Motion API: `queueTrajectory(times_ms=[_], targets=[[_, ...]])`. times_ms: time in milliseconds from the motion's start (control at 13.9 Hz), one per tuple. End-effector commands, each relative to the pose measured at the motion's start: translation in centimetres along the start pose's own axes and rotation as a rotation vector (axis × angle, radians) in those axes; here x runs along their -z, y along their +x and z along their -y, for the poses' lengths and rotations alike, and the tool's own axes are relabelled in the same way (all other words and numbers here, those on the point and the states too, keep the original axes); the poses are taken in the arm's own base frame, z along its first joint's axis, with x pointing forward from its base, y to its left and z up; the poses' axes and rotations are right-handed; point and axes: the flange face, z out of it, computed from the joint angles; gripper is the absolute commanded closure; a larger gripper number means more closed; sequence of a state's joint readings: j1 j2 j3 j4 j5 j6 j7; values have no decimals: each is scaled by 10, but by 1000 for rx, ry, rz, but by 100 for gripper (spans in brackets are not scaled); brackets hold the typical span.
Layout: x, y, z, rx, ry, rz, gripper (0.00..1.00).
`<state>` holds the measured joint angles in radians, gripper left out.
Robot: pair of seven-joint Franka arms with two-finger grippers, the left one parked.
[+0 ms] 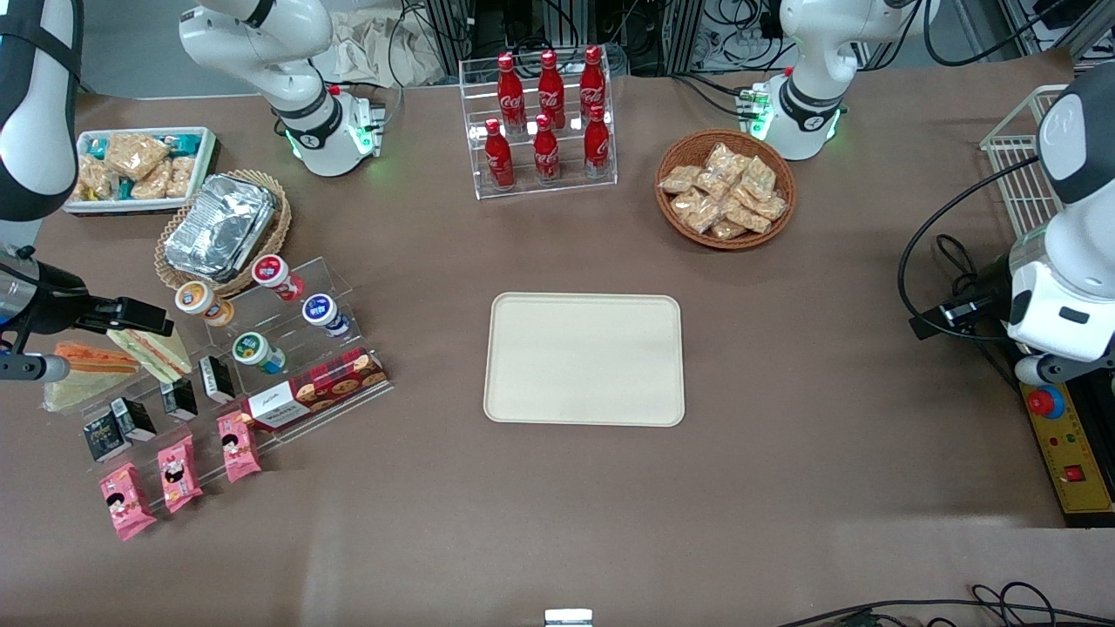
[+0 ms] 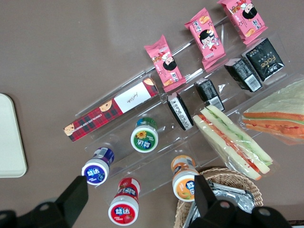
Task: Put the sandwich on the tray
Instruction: 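Move the right gripper down over the wrapped triangular sandwich in the rack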
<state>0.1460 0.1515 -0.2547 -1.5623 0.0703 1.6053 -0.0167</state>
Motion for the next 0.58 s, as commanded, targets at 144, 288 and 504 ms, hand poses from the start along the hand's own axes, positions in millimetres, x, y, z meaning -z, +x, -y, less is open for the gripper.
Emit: queueTrajectory(times_ms=[144,288,504], targets=[[6,2,-2,11,-11,-12,1],[5,1,1,15,-13,-7,1],[0,3,-4,1,-12,4,1]])
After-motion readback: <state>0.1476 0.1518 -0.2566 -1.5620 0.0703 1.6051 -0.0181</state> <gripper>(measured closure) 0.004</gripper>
